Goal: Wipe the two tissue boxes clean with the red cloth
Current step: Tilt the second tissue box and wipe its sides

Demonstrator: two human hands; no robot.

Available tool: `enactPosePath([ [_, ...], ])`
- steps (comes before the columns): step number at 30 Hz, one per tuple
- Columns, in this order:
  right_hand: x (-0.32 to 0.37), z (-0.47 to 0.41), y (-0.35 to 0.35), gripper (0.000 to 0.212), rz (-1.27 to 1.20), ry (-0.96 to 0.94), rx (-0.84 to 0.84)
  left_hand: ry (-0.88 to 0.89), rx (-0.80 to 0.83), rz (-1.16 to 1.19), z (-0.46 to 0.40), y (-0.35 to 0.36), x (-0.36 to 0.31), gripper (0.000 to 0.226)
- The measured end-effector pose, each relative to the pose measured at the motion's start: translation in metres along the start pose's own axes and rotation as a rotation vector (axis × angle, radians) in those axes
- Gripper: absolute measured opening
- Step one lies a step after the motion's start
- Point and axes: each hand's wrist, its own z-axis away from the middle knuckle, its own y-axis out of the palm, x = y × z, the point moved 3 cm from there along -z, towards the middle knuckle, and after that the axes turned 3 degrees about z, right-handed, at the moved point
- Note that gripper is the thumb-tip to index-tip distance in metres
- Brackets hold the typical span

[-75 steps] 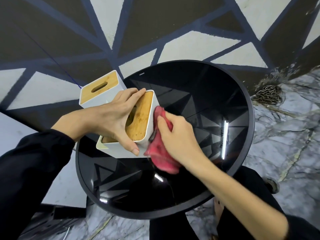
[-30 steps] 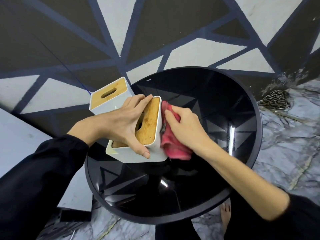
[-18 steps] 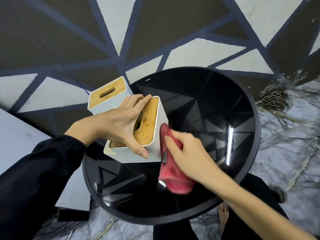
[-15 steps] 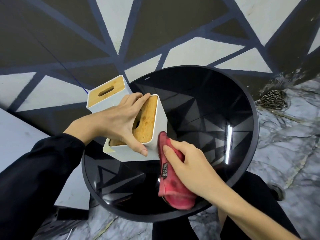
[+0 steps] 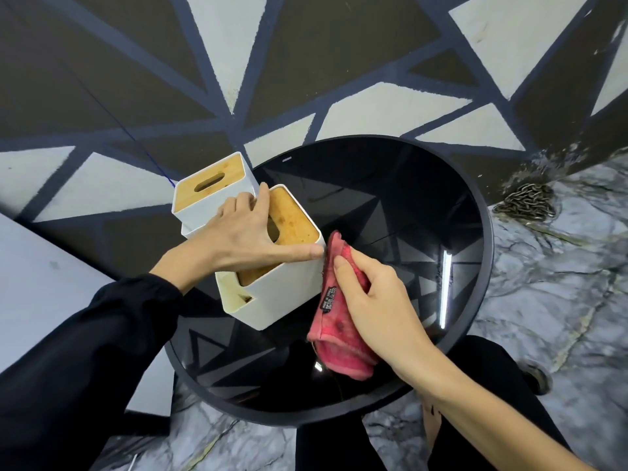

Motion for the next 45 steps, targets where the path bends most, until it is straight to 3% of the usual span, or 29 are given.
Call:
enactPosePath([
  [9, 0.006, -0.027, -0.002, 0.034, 0.081, -0.026, -0.083, 0.072, 0.269, 0.078, 0.001, -0.016, 0.024, 0.183],
  [18, 0.021, 0.025, 0.011, 0.022, 0.101, -0.017, -0.041, 0.101, 0.259, 0.045, -0.003, -0.015, 0.022, 0.178],
  [28, 0.021, -0.029, -0.01, 0.036, 0.229, -0.09, -0.093, 0.09, 0.245, 0.079, -0.005, -0.013, 0.025, 0.174],
  [35, 0.017, 0.006, -0.007, 0.024, 0.198, -0.076, -0.023, 0.136, 0.205, 0.166, 0.0, -0.008, 0.026, 0.166],
  [45, 0.027, -0.019, -0.013, 0.031, 0.172, -0.125, -0.034, 0.145, 0.15, 0.199, 0.003, -0.007, 0.028, 0.16],
])
